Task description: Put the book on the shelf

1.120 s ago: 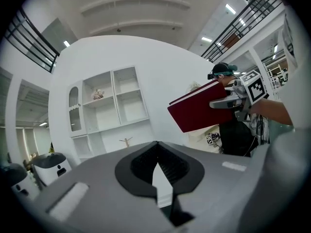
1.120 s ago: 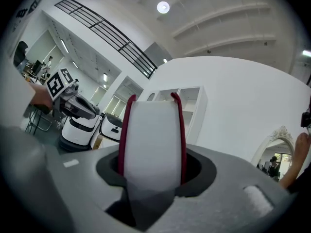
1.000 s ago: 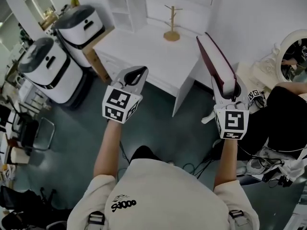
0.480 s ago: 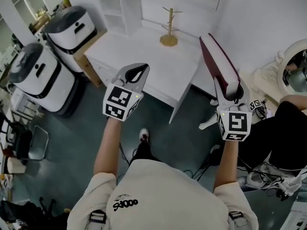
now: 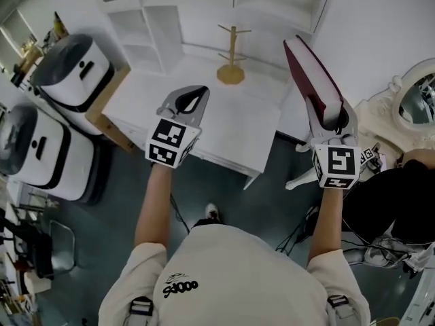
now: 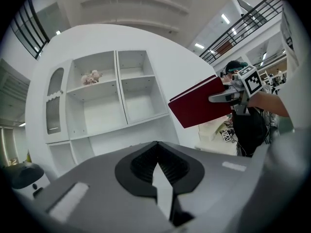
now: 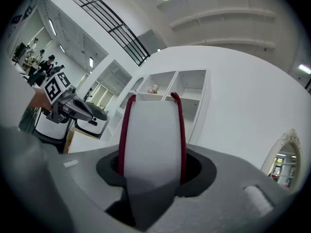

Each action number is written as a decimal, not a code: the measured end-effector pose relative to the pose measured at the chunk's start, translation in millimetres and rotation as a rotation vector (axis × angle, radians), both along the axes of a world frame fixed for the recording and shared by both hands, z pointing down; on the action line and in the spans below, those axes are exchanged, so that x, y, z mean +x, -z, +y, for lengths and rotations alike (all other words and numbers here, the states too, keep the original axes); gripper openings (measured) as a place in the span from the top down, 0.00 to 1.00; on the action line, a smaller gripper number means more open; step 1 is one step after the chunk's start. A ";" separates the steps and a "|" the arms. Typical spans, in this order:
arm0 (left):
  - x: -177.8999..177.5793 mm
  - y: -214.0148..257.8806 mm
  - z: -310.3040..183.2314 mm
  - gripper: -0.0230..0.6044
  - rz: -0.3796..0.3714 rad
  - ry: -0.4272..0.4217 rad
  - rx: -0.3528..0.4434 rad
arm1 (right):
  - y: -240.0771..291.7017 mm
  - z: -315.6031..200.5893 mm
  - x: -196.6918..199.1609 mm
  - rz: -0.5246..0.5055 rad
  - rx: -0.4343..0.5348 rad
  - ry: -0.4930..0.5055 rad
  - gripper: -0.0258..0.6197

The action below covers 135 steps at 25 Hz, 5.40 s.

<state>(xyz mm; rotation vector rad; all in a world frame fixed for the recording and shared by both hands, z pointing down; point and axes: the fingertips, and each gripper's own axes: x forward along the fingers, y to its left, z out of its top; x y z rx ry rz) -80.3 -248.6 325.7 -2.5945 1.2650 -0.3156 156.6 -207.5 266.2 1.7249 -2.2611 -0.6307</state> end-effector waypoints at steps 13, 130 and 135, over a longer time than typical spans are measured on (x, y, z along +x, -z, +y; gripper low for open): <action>-38.0 -6.1 -100.4 0.94 0.029 -0.105 -0.023 | 80.4 -104.2 -40.0 0.174 0.140 -0.100 0.63; 47.8 1.8 -112.3 0.93 0.067 -0.022 0.000 | -20.8 -180.6 11.3 0.148 -0.054 -0.029 0.63; 49.8 15.6 -107.5 0.93 0.080 -0.022 0.040 | -26.8 -152.3 31.6 0.000 -0.075 -0.032 0.91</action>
